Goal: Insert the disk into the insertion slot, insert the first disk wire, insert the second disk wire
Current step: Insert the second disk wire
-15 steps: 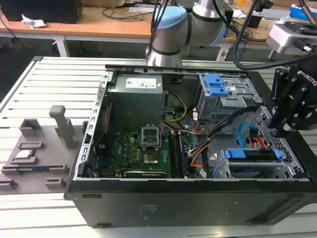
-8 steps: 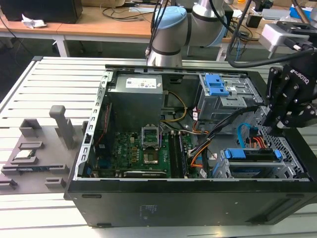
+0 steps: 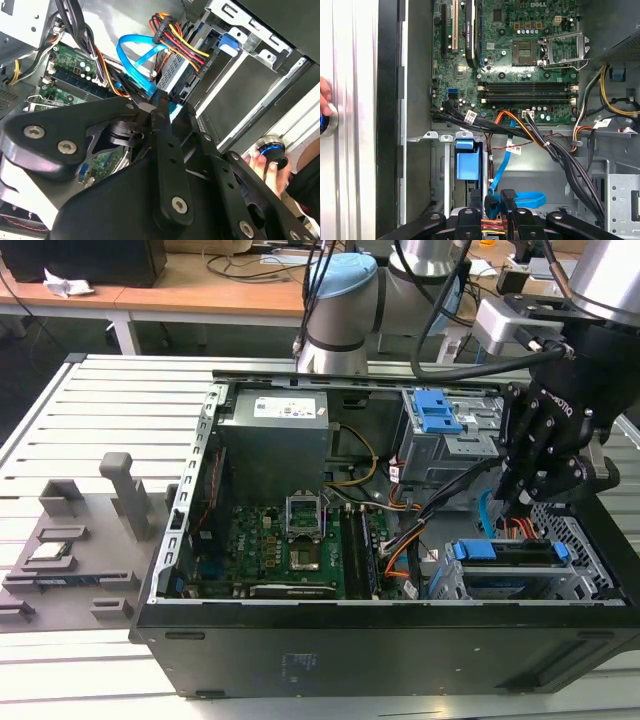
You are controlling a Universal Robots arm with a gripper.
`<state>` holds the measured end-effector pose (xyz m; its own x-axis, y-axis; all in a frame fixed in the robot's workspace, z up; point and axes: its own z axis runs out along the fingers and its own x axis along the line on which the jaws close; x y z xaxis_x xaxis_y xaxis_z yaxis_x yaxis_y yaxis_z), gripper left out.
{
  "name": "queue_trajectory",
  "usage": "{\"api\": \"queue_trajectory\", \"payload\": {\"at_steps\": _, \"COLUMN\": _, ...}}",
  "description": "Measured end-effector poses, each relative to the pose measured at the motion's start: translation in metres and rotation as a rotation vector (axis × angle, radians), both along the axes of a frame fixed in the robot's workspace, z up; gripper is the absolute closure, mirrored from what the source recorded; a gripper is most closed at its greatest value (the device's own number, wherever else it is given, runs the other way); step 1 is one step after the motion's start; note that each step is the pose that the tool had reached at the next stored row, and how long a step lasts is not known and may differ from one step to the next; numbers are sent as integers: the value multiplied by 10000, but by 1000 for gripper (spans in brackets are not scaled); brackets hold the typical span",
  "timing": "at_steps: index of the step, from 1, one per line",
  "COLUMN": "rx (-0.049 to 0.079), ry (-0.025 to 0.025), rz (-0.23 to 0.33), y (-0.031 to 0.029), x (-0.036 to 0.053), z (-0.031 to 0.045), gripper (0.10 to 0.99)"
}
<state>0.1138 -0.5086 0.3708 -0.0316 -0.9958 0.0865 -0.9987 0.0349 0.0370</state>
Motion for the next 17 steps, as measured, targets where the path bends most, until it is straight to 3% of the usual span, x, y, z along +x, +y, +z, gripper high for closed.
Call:
{"api": "queue_trajectory", "payload": {"at_steps": 2, "rx": 1, "ry": 0, "rz": -3, "y": 0, "x": 0, "z": -1, "gripper": 800}}
{"api": "queue_trajectory", "payload": {"at_steps": 4, "rx": 1, "ry": 0, "rz": -5, "y": 0, "x": 0, "z": -1, "gripper": 925}}
{"api": "queue_trajectory", "payload": {"at_steps": 7, "rx": 3, "ry": 0, "rz": -9, "y": -1, "x": 0, "z": -2, "gripper": 925}}
{"api": "queue_trajectory", "payload": {"at_steps": 9, "rx": 2, "ry": -1, "rz": -10, "y": -96, "x": -1, "z": -14, "gripper": 925}}
{"api": "queue_trajectory", "payload": {"at_steps": 11, "rx": 28, "ry": 0, "rz": -9, "y": -171, "x": 0, "z": -84, "gripper": 925}}
{"api": "queue_trajectory", "payload": {"at_steps": 15, "rx": 32, "ry": 0, "rz": -4, "y": -177, "x": 48, "z": -202, "gripper": 925}}
{"api": "queue_trajectory", "payload": {"at_steps": 17, "rx": 30, "ry": 0, "rz": -2, "y": -177, "x": 66, "z": -225, "gripper": 925}}
